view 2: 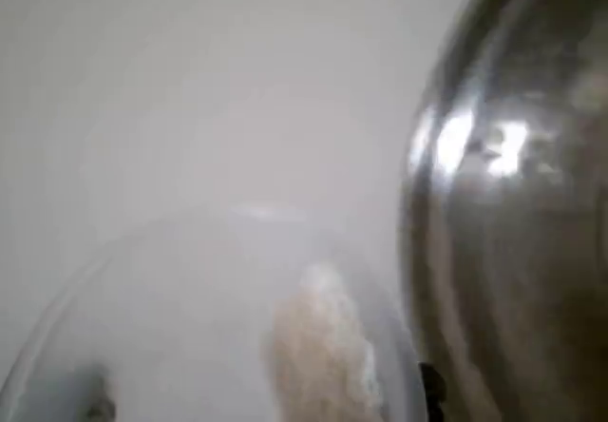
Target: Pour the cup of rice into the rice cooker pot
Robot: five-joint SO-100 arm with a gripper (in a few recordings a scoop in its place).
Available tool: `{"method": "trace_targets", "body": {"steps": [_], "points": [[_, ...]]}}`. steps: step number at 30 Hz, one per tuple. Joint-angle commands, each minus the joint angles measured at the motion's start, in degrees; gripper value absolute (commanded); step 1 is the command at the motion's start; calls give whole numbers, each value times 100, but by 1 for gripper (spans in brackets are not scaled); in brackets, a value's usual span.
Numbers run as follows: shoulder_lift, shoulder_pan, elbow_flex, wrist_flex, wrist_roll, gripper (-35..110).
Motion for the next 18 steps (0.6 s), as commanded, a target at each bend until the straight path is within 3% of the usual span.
{"method": "trace_targets", "body": {"steps": [1,11,18], "points": [[35,229,-387,149,1925,0],[97,18,-246,738,4421,0],[-53,79,-246,861,5221,0]]}}
